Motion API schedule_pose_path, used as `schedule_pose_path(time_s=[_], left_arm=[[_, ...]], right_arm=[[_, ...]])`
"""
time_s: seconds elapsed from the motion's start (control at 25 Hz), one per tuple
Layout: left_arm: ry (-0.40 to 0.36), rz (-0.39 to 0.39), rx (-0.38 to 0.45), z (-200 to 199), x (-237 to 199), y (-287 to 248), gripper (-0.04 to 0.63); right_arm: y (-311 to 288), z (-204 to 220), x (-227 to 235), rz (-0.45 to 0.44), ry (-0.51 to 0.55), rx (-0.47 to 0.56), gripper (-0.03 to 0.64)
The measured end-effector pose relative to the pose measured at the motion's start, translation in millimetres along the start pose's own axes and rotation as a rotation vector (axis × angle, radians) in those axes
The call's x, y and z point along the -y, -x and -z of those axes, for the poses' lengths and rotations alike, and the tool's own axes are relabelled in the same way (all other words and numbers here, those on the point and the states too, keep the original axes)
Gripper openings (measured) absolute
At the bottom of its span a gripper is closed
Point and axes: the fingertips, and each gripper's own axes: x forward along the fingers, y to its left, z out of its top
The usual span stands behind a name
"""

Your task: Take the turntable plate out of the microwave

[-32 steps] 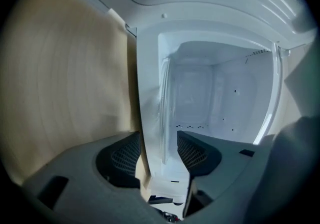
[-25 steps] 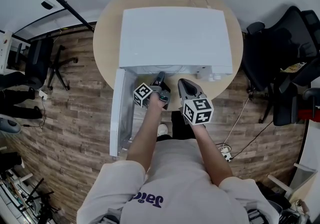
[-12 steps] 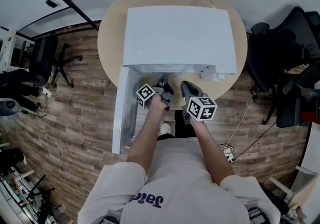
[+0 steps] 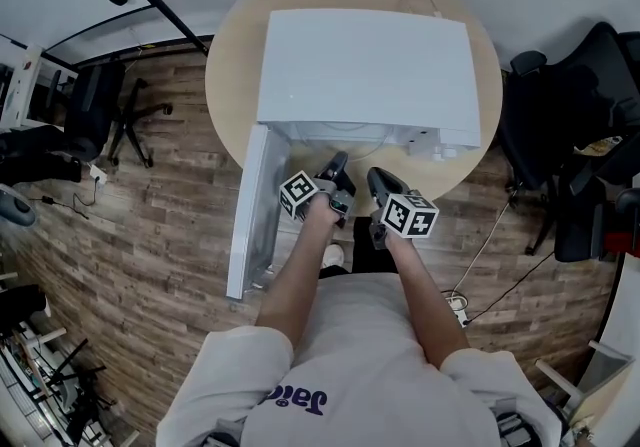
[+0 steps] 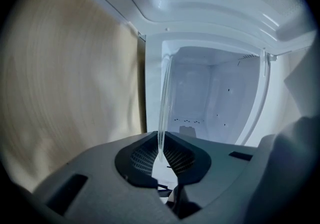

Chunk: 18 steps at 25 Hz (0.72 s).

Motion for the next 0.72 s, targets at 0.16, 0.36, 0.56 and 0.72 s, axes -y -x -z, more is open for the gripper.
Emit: schedule_pose_path(time_s=[0.16, 0.36, 0.56, 0.72], left_arm=[[0.004, 0.000, -0.009, 7.6, -5.0, 11.9, 0.038], [0.010, -0.003, -0.012, 13.3, -7.7, 22.8, 0.038], [0.001, -0.004, -0.018, 11.0, -7.2, 30.6, 0.038], [0.001, -0.005, -0.022, 13.5, -6.2, 36.0, 0.038]], right_arm=[[-2.9, 3.2, 0.2, -0.079, -0.116, 0.055, 0.020], [-7.0, 18.7, 7.0, -0.133, -0.281, 0.088, 0.026], [-12.8, 38.3, 8.5, -0.196, -0.450, 0.063, 0.163], [-16.6, 40.2, 12.2, -0.242, -0.548, 0.100, 0.198]])
